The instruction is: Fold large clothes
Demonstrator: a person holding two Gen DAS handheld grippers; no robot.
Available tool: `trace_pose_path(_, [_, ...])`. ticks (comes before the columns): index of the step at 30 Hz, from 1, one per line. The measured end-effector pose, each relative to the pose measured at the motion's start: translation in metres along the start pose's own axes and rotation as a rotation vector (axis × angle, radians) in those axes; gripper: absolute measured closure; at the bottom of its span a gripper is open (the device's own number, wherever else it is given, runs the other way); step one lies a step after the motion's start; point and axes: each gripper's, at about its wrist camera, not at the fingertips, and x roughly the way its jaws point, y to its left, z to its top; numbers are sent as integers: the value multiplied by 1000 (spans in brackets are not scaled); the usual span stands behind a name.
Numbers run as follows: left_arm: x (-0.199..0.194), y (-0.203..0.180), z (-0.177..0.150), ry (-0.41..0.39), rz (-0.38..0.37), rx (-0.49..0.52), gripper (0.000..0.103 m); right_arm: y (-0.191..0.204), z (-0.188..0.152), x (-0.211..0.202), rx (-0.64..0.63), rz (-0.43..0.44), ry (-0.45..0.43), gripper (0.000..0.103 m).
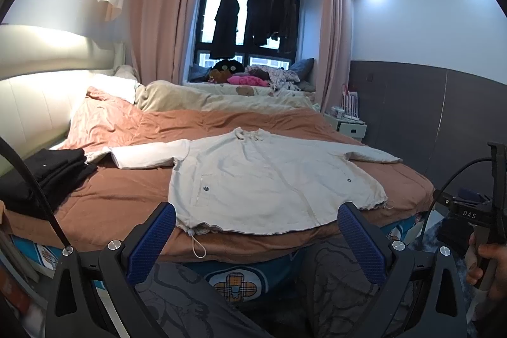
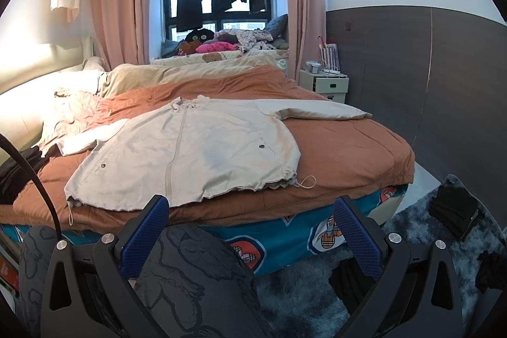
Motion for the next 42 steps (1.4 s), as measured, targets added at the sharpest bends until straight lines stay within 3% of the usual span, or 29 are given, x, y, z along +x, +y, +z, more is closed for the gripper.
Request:
trace_pose_path(28, [-21,1,6,-55,27,-23,0,-6,1,-14,4,11,-12,0])
trace_pose_path(42, [-14,-8,10,-49,38,-10,0,-17,-2,-6,38,11,-14,0])
